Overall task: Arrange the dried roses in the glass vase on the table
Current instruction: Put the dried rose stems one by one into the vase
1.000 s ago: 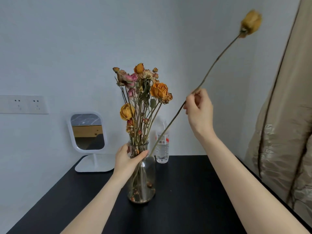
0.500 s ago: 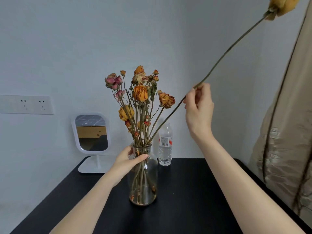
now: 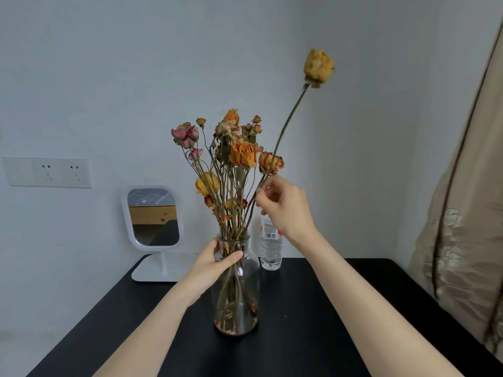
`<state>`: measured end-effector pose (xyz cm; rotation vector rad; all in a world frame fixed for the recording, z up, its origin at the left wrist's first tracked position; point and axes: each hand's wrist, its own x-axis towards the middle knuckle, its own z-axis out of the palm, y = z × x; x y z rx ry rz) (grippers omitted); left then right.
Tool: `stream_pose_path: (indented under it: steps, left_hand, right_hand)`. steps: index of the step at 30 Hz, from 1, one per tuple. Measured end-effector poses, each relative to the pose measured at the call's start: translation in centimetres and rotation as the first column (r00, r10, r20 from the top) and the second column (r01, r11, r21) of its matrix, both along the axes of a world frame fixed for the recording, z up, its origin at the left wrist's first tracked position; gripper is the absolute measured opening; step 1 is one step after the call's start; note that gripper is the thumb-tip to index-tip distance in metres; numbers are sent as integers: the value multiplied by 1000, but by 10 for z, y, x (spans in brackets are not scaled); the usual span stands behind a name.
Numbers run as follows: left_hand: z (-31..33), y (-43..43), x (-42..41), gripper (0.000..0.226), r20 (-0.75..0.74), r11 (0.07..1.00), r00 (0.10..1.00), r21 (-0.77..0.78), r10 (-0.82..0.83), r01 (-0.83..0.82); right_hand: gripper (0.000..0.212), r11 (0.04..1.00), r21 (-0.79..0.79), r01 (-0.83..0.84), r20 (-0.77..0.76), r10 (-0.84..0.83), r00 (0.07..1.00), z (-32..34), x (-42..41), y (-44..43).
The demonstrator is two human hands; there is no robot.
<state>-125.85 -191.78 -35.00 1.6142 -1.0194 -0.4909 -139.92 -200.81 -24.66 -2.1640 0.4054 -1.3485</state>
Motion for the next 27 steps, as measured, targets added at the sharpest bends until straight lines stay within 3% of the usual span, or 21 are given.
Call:
stream_pose_path:
  steps: [4,8,13,20,27]
  left_hand:
    - [-3,-5,-3,70,-22,994,996,-74,82,-84]
    - [-4,-17,-12,65,2,958,975,-189,221,-217]
    - [-6,-20,-15,60,63,925,945,-236,321,-298]
    - [-4,-10,-10,41,10,961,980,-198,199,-193]
    - [0,0,-1,49,-79,993,996,-107,47,-55]
  right_hand:
    - [9,1000,-15,0,-75,-1,997,-7,5,-1]
    - [10,998,-68,16,-210,-30,977,-14,12,-2]
    - [12,995,-87,40,-241,-60,969,-23,21,-2]
    - [14,996,-54,67,-314,-81,946,-40,29,0]
    - [16,998,-60,24,-267,-39,963,-39,29,8]
